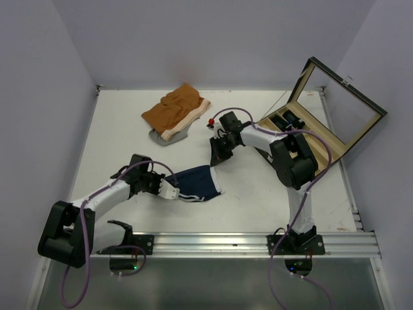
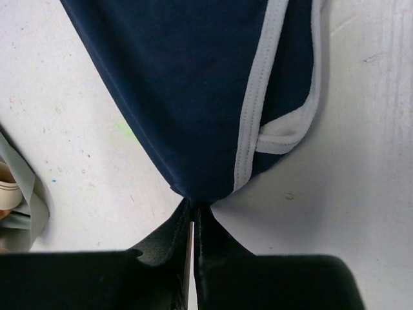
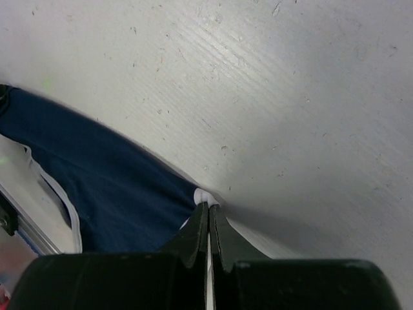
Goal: Roll the underwear
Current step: Fold the underwear
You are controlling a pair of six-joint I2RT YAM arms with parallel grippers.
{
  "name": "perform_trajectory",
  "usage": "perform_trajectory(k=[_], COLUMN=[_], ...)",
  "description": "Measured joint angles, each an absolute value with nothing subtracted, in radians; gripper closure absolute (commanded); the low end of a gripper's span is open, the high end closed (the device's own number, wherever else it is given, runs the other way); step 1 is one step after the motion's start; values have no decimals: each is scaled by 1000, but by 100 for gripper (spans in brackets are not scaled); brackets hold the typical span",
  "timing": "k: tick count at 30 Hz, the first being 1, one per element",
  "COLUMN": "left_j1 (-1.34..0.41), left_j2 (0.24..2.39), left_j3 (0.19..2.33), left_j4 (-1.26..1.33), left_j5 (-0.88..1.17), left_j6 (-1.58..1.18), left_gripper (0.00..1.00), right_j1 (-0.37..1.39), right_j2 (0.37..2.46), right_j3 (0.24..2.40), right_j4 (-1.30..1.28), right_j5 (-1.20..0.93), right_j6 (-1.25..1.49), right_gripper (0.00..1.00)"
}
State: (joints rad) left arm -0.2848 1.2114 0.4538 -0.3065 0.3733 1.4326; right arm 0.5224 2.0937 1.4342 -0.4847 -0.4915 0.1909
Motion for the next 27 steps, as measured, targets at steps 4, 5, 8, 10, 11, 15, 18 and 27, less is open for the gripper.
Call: perform_trajectory(k=[4, 5, 8, 10, 11, 15, 18, 27], left_j1=[-287, -287, -289, -289, -289, -283, -274, -387], left_j2=[1186, 1183, 1179, 1179, 1179, 1157, 1134, 1134], left_j3=[430, 430, 439, 455, 471, 563, 640, 752], left_j4=[-294, -294, -297, -323, -339, -411, -469, -552], left_j5=[362, 359, 358, 359, 361, 391, 425, 498], left_j6=[1477, 1482, 1478, 1465, 1456, 1402, 1342, 1123], left_gripper=[72, 66, 62, 62, 62, 64, 66, 73], right_j1=[522, 522, 521, 521, 521, 521, 518, 507], right_j2=[2091, 2091, 2091, 2089, 2087, 2058, 2007, 1906], right_j3=[1431, 1431, 1431, 1431, 1431, 1432, 1433, 1495], right_j4=[-485, -485, -488, -497, -505, -545, -570, -575], right_j5=[-491, -492, -498, -504, -507, -498, -458, -485], right_j6=[190, 189, 186, 182, 179, 159, 134, 93], right_gripper=[100, 100, 86, 78, 75, 50, 50, 90])
